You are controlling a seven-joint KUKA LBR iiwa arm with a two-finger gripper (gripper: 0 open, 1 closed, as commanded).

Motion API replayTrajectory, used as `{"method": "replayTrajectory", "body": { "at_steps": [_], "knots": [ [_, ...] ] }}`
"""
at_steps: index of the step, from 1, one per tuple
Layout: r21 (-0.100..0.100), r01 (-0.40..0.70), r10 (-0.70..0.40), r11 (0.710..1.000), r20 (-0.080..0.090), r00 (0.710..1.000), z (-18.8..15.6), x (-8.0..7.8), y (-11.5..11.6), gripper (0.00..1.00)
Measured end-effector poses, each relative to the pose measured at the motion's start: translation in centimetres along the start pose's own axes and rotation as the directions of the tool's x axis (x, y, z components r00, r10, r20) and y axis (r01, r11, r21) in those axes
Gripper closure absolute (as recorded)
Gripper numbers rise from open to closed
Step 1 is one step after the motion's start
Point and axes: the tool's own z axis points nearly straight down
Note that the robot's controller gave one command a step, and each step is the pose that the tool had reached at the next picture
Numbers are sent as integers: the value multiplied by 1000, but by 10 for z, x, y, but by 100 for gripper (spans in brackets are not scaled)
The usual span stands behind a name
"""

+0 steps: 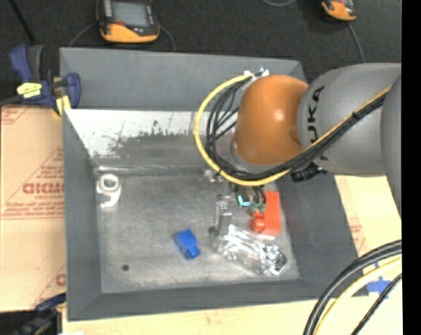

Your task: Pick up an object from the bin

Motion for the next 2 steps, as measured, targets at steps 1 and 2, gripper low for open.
{"method": "replayTrajectory", "body": {
  "at_steps": [1,2],
  "knots": [
    [1,43,-43,999,-3,999,92,44,21,0],
    [0,37,-37,999,7,999,88,40,21,100]
  ]
}}
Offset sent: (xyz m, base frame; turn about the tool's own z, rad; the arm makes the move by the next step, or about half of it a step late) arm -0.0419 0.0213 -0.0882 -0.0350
